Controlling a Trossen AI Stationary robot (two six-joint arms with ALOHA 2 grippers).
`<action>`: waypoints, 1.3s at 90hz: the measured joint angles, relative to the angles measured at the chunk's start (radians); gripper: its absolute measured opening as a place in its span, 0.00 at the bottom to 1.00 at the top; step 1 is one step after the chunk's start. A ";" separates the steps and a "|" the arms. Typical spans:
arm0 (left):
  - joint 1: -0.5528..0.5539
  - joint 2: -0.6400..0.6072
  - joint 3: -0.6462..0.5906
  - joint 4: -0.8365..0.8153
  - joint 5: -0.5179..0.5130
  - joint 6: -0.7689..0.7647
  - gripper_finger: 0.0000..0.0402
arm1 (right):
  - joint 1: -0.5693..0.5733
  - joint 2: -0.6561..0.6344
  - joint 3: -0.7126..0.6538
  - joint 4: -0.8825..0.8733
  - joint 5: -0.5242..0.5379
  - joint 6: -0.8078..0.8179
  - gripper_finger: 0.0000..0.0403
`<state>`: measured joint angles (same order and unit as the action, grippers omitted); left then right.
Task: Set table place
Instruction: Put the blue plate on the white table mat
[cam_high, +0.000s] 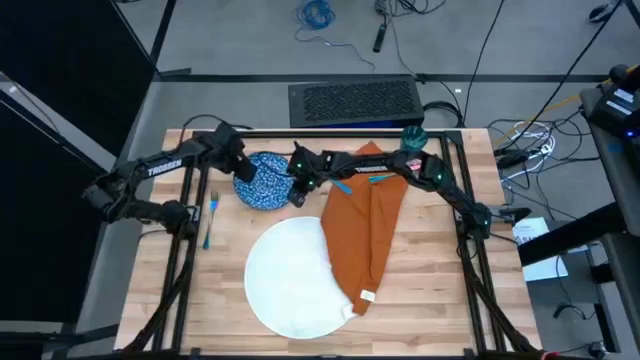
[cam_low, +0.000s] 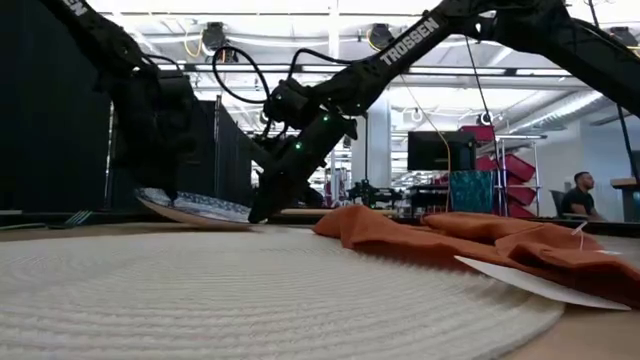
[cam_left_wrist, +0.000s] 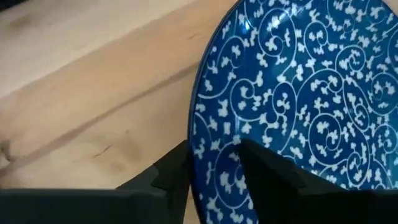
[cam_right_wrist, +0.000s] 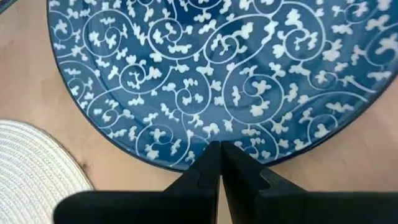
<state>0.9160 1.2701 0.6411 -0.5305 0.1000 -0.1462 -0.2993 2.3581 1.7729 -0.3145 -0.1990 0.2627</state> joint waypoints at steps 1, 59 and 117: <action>0.000 0.001 0.000 -0.001 0.001 0.000 0.33 | 0.000 0.000 0.000 0.000 0.000 -0.001 0.00; 0.000 -0.015 0.005 0.023 0.192 0.075 0.05 | 0.001 0.002 -0.002 -0.006 -0.007 -0.018 0.00; -0.002 -0.074 -0.001 0.051 0.164 0.102 0.04 | -0.002 -0.232 0.003 0.105 -0.022 -0.100 0.15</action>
<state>0.9142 1.1961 0.6403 -0.4798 0.2637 -0.0440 -0.3012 2.1256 1.7756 -0.2096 -0.2212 0.1623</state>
